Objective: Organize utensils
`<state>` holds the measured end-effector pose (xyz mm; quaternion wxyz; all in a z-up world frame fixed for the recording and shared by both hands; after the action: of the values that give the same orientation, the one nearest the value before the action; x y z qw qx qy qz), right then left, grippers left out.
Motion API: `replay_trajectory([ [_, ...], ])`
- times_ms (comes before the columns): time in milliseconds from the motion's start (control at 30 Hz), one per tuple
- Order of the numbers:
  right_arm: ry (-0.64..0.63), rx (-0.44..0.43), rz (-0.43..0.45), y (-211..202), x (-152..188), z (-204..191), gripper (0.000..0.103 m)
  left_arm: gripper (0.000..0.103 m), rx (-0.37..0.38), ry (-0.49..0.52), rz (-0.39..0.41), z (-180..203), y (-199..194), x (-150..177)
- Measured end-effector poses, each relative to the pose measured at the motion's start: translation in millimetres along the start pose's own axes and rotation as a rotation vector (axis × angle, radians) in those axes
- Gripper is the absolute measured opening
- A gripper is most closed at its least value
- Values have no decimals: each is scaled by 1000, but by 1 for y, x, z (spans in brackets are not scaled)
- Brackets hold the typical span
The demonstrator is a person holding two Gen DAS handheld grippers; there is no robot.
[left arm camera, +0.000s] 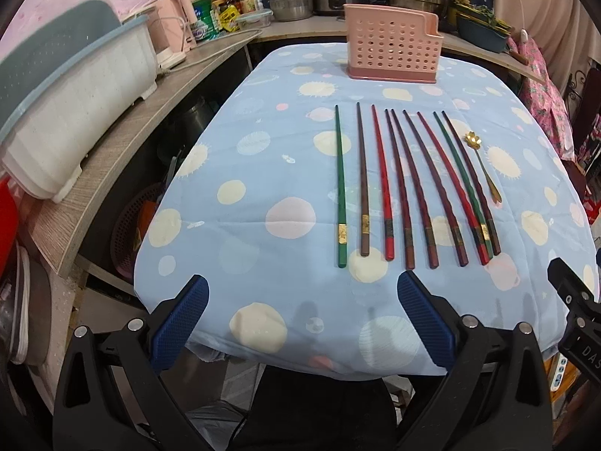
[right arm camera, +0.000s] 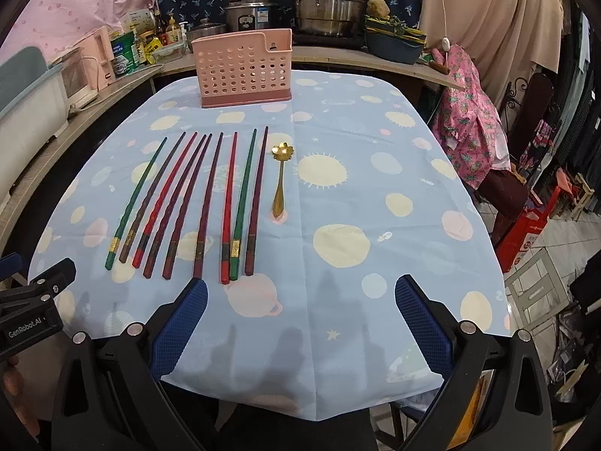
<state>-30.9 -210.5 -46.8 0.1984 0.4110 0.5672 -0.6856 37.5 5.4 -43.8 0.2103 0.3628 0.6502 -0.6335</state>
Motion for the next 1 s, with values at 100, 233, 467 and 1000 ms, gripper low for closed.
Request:
replay_trajectory([
  [100, 25, -20, -4, 5, -1, 4, 96, 96, 18, -40, -22, -9, 12, -1],
  [233, 40, -35, -8, 13, -2, 4, 96, 95, 32, -67, -46, -13, 33, 0],
  [467, 62, -51, -30, 34, -7, 5, 96, 87, 39, -62, -83, -10, 66, 1],
  [1000, 158, -111, -98, 92, -22, 10, 54, 40, 75, -54, -127, -6, 89, 2],
])
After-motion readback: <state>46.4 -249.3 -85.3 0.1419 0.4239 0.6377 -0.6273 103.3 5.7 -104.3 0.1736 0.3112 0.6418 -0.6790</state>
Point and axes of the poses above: each gripper's, at about its wrist camera, not at the fingertips, and y roughly the way its jaws point, z to its right, x to its underside, the point moved 4 cm from there along y, roughly the way its jaws point, and after that the axes turned 13 degrees about z, right-handed, at the moved point
